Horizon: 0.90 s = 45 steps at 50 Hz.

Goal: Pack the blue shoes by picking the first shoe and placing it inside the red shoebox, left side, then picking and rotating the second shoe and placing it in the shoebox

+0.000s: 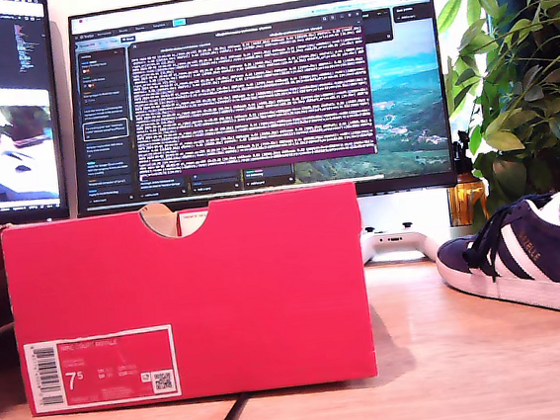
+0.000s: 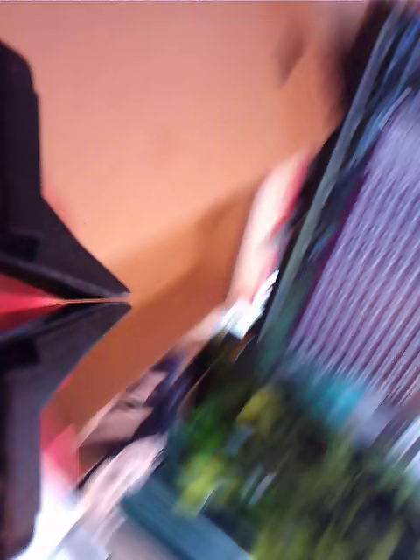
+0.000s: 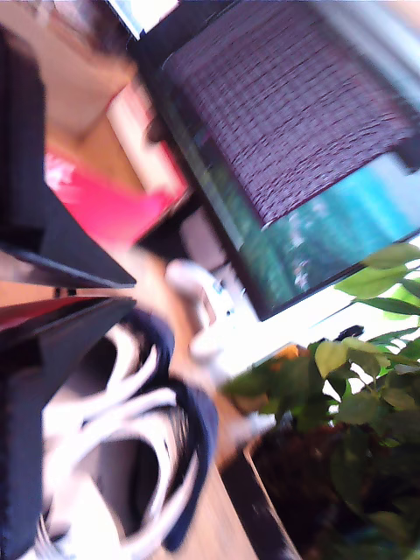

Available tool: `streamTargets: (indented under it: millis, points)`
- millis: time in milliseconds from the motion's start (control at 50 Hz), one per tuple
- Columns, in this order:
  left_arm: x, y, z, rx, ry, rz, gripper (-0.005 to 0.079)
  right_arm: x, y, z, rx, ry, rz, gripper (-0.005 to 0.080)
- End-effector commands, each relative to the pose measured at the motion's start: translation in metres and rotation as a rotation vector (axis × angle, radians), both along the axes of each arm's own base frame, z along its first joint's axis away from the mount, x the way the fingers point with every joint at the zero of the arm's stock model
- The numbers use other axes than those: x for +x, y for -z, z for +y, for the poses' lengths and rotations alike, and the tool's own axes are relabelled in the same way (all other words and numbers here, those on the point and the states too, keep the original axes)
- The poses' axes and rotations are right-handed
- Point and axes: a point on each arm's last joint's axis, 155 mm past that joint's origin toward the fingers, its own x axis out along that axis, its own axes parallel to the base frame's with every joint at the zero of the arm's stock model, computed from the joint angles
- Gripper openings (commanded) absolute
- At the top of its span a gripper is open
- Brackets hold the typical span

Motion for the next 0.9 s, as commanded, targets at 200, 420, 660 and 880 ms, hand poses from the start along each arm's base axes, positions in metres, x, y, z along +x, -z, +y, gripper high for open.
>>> streamTargets:
  millis: [200,420,660,880]
  points:
    - [-0.015,0.06,-0.012,0.05,0.045,0.247,-0.0019,0.0,0.002,0.005,0.017,-0.027,0.0,-0.0011]
    - [-0.003,0.08,0.004,0.041,-0.089,0.364,-0.0019,0.0,0.0,0.006,0.004,-0.03,0.008,-0.0011]
    - [-0.016,0.122,-0.001,0.08,-0.069,0.582,-0.0019,0.005,-0.014,0.005,-0.085,-0.031,0.023,-0.001]
    - [0.003,0.11,-0.008,0.057,-0.08,0.527,-0.0019,0.016,-0.014,0.007,-0.101,-0.047,0.102,-0.001]
